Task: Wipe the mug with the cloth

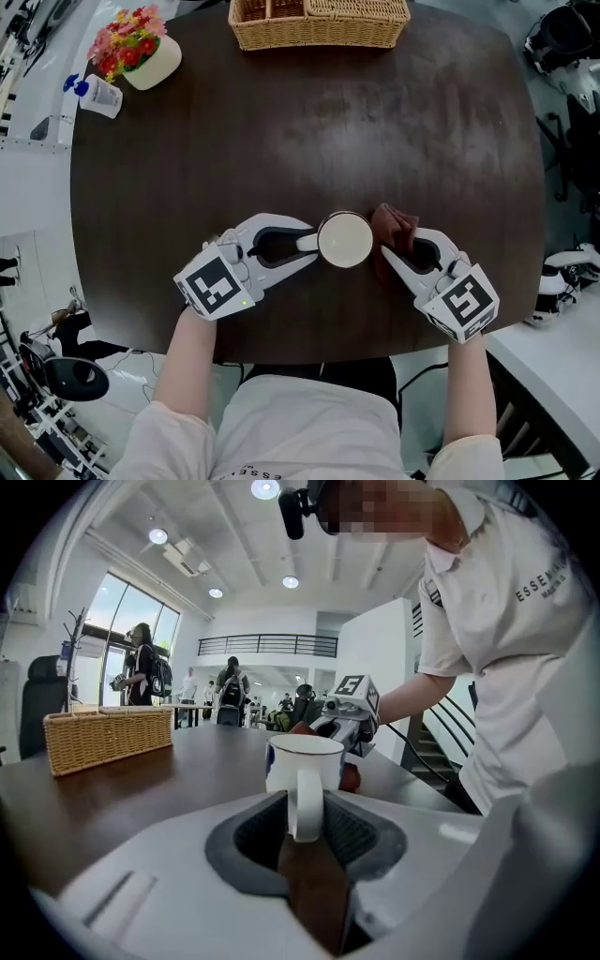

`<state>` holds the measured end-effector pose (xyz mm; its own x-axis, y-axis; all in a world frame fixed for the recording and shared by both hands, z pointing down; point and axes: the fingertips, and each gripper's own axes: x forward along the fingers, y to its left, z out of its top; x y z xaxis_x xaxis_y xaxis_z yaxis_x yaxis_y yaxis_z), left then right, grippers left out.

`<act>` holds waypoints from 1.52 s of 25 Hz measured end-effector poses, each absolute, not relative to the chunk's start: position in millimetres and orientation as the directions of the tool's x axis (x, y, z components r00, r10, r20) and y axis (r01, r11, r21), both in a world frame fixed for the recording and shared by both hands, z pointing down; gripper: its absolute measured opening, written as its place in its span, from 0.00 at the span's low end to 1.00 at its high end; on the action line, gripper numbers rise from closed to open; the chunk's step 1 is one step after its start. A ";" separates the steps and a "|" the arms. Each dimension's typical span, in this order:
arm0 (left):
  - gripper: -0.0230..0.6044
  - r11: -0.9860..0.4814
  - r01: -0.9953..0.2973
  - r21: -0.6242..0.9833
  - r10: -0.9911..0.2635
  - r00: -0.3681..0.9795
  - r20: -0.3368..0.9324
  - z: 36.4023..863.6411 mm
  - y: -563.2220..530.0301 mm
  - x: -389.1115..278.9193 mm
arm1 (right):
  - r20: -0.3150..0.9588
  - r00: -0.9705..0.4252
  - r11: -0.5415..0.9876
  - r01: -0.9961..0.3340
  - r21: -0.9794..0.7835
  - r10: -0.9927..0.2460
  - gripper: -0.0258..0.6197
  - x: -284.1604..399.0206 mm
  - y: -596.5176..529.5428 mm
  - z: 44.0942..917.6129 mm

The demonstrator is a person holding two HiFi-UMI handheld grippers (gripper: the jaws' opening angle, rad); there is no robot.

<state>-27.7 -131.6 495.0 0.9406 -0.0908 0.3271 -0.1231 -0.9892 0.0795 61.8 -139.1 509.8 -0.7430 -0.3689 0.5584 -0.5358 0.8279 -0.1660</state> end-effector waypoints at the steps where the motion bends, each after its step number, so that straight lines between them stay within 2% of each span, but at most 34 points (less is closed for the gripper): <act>1: 0.21 -0.990 -0.115 0.083 -0.084 0.946 0.313 493.0 -132.3 -27.2 | 0.559 -0.740 0.824 -0.542 -0.167 -0.374 0.17 61.5 -139.4 510.5; 5: 0.16 -0.994 -0.100 0.045 -0.081 0.948 0.307 491.1 -133.2 -26.3 | 0.572 -0.717 0.797 -0.580 -0.170 -0.399 0.17 63.1 -142.1 513.9; 14: 0.14 -0.990 -0.135 0.031 -0.121 0.952 0.282 481.1 -132.1 -23.5 | 0.579 -0.697 0.768 -0.615 -0.178 -0.424 0.17 62.3 -151.7 514.9; 19: 0.14 -0.969 -0.222 0.113 -0.198 0.962 0.188 438.3 -142.1 -30.4 | 0.586 -0.676 0.744 -0.644 -0.177 -0.447 0.17 60.5 -165.1 507.7; 22: 0.14 -0.954 -0.265 0.139 -0.239 0.954 0.180 407.7 -147.8 -32.6 | 0.569 -0.696 0.746 -0.635 -0.202 -0.438 0.17 53.9 -167.5 499.3; 27: 0.14 -0.983 -0.176 -0.059 -0.184 0.963 0.196 362.4 -148.5 -23.3 | 0.435 -0.792 0.798 -0.557 -0.231 -0.427 0.17 27.8 -175.9 457.0; 35: 0.14 -0.981 -0.186 -0.052 -0.193 0.963 0.186 335.6 -145.2 -39.3 | 0.236 -0.896 0.879 -0.426 -0.214 -0.376 0.18 -7.2 -167.0 412.4; 38: 0.14 -0.979 -0.197 -0.046 -0.202 0.963 0.178 333.1 -144.3 -39.5 | 0.221 -0.923 0.909 -0.361 -0.209 -0.316 0.18 -25.9 -154.7 408.0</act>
